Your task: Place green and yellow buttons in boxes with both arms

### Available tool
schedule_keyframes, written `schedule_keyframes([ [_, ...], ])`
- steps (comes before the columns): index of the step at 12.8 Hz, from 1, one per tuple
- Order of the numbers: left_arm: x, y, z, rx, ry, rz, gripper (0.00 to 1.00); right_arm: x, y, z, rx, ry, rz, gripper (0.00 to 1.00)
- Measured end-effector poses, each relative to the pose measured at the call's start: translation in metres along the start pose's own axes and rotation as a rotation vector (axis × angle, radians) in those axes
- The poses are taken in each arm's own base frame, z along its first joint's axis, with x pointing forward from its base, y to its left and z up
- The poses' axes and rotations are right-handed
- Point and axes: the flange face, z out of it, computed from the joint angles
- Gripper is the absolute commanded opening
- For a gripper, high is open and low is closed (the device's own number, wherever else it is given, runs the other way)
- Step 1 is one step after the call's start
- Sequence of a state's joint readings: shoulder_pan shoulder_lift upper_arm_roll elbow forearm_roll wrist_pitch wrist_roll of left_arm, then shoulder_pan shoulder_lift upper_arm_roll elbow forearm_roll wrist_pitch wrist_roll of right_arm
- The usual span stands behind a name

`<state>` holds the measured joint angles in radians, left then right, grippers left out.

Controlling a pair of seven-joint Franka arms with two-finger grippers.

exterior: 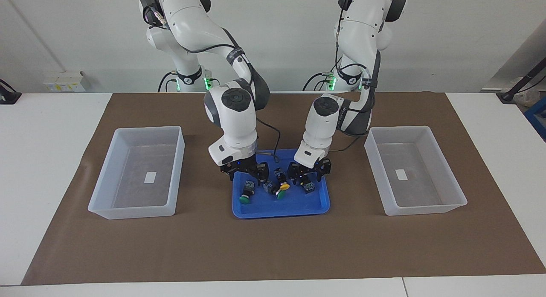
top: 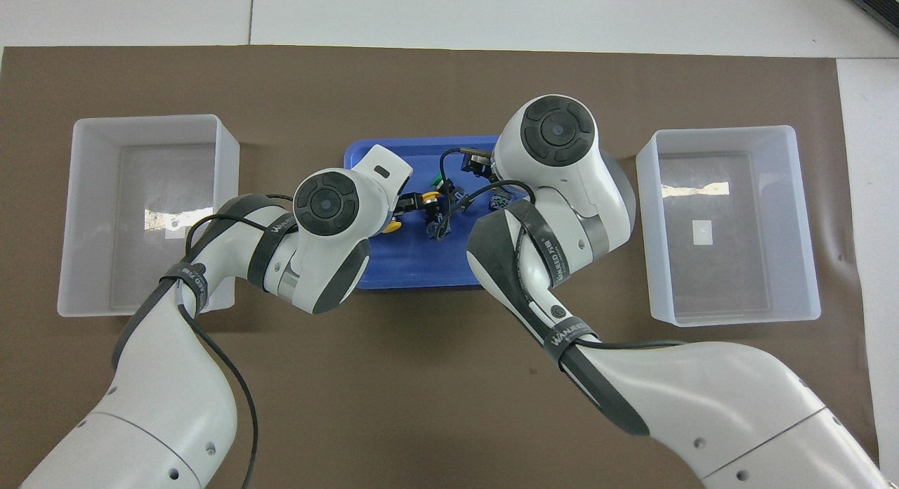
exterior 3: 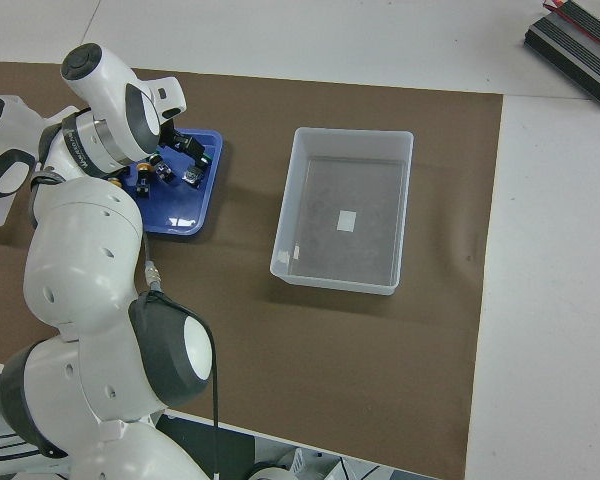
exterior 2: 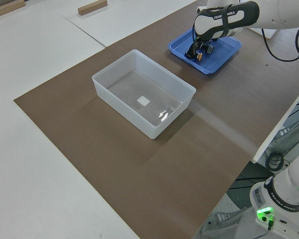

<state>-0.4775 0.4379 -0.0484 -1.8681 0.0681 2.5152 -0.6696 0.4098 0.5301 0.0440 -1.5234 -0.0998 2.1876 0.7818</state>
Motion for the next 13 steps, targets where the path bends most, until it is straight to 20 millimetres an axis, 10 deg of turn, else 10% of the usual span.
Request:
schedule_keyframes([
  [3, -0.003, 0.000, 0.002, 0.001, -0.002, -0.002, 0.78, -0.008, -0.005, 0.023, 0.006, 0.002, -0.002, 1.00],
  [5, -0.003, -0.001, 0.003, 0.000, -0.001, -0.044, 0.32, -0.015, -0.002, 0.040, 0.002, 0.004, -0.004, 1.00],
  [7, -0.003, -0.002, 0.003, 0.002, -0.001, -0.072, 0.09, -0.023, 0.002, 0.056, -0.009, 0.005, -0.007, 0.90],
  [11, 0.000, -0.005, 0.002, 0.003, 0.004, -0.087, 0.00, -0.026, 0.004, 0.061, -0.014, 0.003, 0.000, 0.00],
  [13, 0.001, -0.005, 0.001, 0.008, 0.000, -0.092, 0.00, -0.026, 0.003, 0.061, -0.013, 0.005, 0.012, 0.00],
])
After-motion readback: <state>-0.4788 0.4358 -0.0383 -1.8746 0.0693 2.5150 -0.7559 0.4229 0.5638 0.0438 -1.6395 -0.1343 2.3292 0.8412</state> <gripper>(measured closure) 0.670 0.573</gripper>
